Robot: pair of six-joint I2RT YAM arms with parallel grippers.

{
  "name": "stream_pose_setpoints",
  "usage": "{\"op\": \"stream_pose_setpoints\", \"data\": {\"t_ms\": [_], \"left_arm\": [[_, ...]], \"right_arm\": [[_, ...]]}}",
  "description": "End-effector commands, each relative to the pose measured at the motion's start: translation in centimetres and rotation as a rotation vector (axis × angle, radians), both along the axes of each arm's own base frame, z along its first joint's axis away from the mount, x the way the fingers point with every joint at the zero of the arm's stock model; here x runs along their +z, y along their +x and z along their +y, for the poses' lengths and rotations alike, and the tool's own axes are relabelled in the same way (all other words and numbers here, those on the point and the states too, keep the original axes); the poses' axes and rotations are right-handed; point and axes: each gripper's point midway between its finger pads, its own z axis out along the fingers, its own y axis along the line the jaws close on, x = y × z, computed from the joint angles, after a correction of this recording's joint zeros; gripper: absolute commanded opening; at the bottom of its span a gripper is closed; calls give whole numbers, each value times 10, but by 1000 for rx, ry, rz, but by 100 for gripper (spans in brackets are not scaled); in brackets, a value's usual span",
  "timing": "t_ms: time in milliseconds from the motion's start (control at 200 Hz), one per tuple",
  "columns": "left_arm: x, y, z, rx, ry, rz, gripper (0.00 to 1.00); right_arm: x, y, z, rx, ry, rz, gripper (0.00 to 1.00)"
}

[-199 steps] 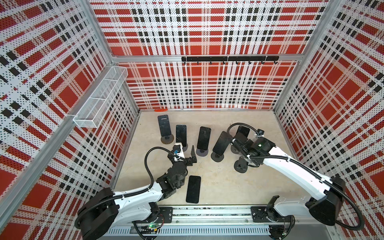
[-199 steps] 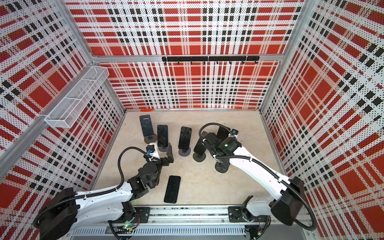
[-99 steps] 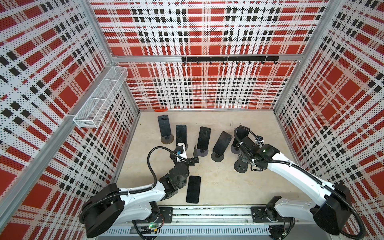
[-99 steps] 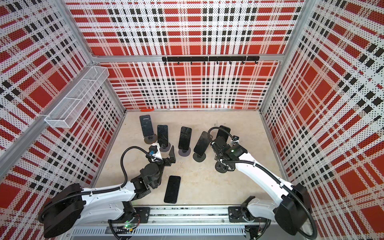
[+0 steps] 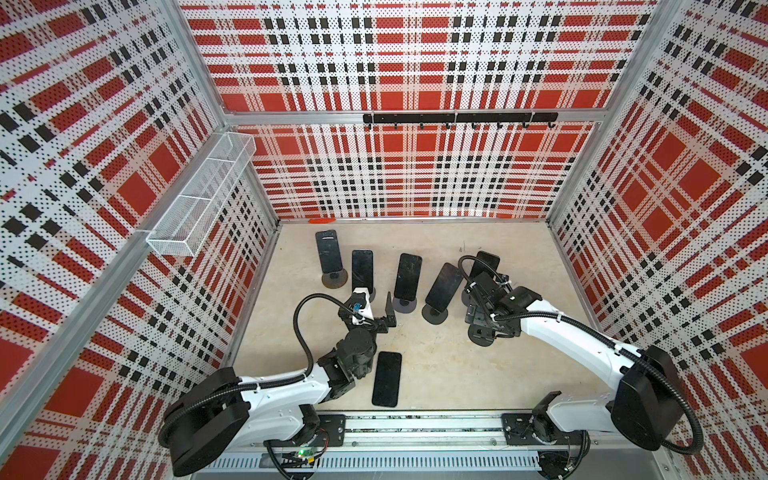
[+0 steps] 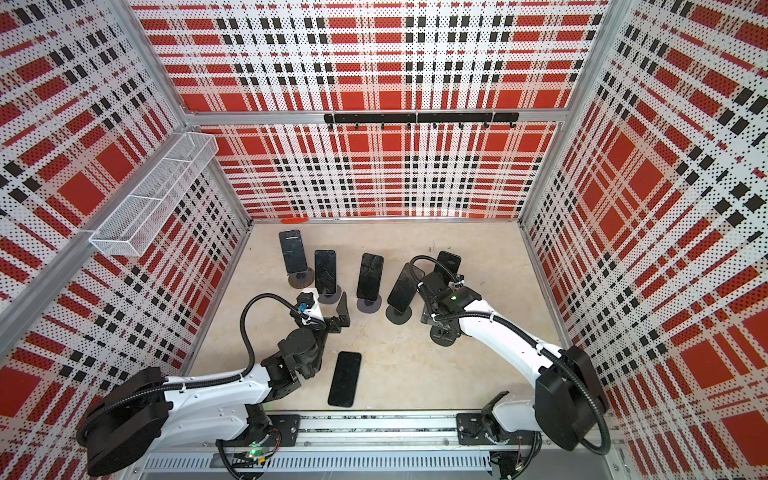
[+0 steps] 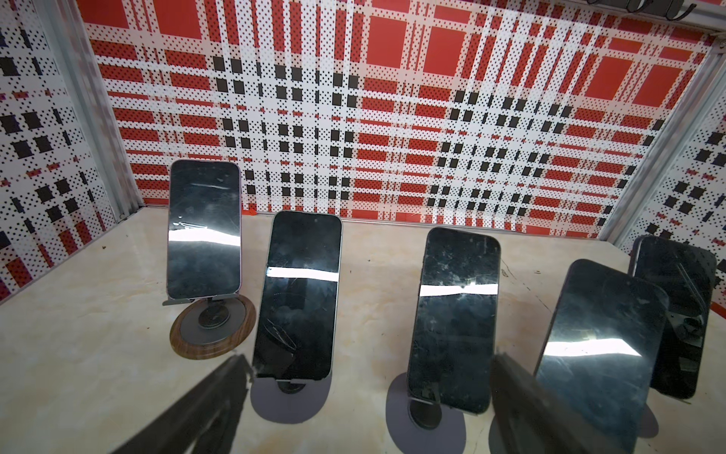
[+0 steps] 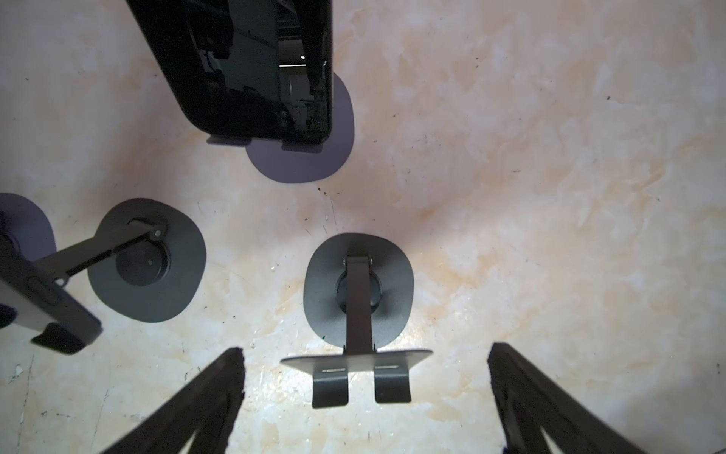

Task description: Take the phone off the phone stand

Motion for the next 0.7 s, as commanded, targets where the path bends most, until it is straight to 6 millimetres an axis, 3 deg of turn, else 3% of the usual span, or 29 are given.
{"op": "stream_pose_setpoints", "data": {"t_ms": [0,150,251,386,696], "left_arm": [[8,-4,5,13,-23,-27,98],[7,-5,11,32,-32,-29,98],[9,-5,7,15,-25,-32,98],[7,-5,10,29,-24,-27,98],[7,-4,6,17,-20,-26,98]], "right_arm": [[-13,3,-3,7,-15,17,100],[-30,3,0,46,38,48,100],[-30,5,7,90,70,29,100],[-33,5,2,97,61,17,100],[-34,7,-5,59,39,41,85]]}}
